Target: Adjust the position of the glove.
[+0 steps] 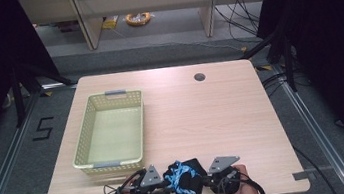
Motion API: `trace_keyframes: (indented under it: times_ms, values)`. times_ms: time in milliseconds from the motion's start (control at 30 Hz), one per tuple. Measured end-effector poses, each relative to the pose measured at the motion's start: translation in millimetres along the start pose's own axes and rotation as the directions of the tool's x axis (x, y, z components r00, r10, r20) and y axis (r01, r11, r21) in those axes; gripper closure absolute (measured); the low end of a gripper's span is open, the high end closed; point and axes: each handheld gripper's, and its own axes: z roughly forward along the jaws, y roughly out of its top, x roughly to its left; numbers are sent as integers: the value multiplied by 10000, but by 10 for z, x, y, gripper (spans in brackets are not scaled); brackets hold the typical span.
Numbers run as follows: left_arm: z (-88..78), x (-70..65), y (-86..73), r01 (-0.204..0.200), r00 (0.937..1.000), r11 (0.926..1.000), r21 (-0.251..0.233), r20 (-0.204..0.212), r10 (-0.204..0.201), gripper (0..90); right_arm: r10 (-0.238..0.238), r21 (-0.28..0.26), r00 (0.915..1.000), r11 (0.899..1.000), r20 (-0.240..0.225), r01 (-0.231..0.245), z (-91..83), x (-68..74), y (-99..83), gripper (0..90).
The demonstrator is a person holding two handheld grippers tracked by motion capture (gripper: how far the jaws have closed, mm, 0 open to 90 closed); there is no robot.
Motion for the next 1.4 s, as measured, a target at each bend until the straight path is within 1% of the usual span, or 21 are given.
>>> trace_keyframes:
  times_ms: [100,167,200,300,333,467,567,633,667,833,867,900,933,1100,1167,1200,1233,1267,1300,1367,1400]
  values:
    - [-6,-20,-13,351,9994,9992,-171,16,-351,820,-215,45,9997,9998,99,214,-33,-17,16,876]
    - [-49,-23,7,20,10000,9998,-194,-40,-21,862,-90,-374,9998,9993,158,95,-57,-13,21,878]
    - [-69,-38,16,64,10000,9998,-213,34,-63,877,-27,-422,9999,9991,-116,22,-143,-19,54,878]
    - [-130,-128,64,294,9991,9971,-699,328,-272,882,-106,-667,9999,9977,-73,101,-209,-27,90,878]
    - [-159,-137,82,30,9995,9979,-644,329,-9,883,-187,-909,9998,9957,-7,185,-226,-34,108,878]
    - [-152,-183,107,41,9988,9964,-845,485,0,883,-795,-768,9968,9939,24,794,-317,-86,202,880]
    - [-103,-201,98,453,9972,9954,-841,630,-400,885,-1192,-687,9926,9907,-248,1173,-295,-140,268,880]
    - [-99,-209,114,198,9978,9961,-862,642,-143,886,-1316,-607,9905,9898,-388,1292,-256,-187,342,880]
    - [-89,-247,126,458,9966,9947,-916,720,-393,886,-1394,-636,9892,9886,-449,1364,-240,-214,372,880]
    - [-51,-309,212,242,9974,9943,-1038,702,-170,886,-1272,-659,9886,9903,-805,1220,-111,-381,532,880]
    - [-31,-307,227,146,9972,9941,-1073,747,-66,886,-1482,-581,9849,9880,-899,1433,-73,-440,565,880]
    - [-8,-320,231,391,9967,9939,-1035,742,-315,886,-1482,-581,9849,9880,-899,1433,-73,-440,565,880]
    - [10,-304,236,144,9980,9960,-887,621,-89,886,-1533,-545,9842,9874,-887,1489,-40,-461,571,880]
    - [139,-312,200,505,9953,9966,-658,853,-448,875,-1456,-151,9843,9893,-994,1449,107,-557,565,866]
    - [159,-307,184,243,9965,9985,-495,816,-202,855,-1379,107,9846,9901,-1072,1398,160,-580,539,850]
    - [180,-325,170,534,9949,9972,-526,886,-486,847,-1298,40,9863,9914,-1015,1309,195,-587,516,840]
    - [181,-300,167,207,9967,9990,-398,792,-175,842,-1218,238,9885,9920,-899,1244,214,-585,503,832]
    - [195,-316,157,553,9949,9973,-487,872,-509,837,-1231,443,9886,9909,-869,1273,217,-594,499,828]
    - [191,-301,159,324,9961,9985,-448,832,-286,832,-1090,374,9903,9929,-859,1126,237,-603,487,818]
    - [192,-316,152,557,9949,9974,-462,868,-515,824,-767,302,9925,9963,-954,799,262,-597,462,806]
    - [181,-293,155,182,9969,9992,-355,772,-154,823,-521,380,9949,9977,-866,556,260,-585,452,802]
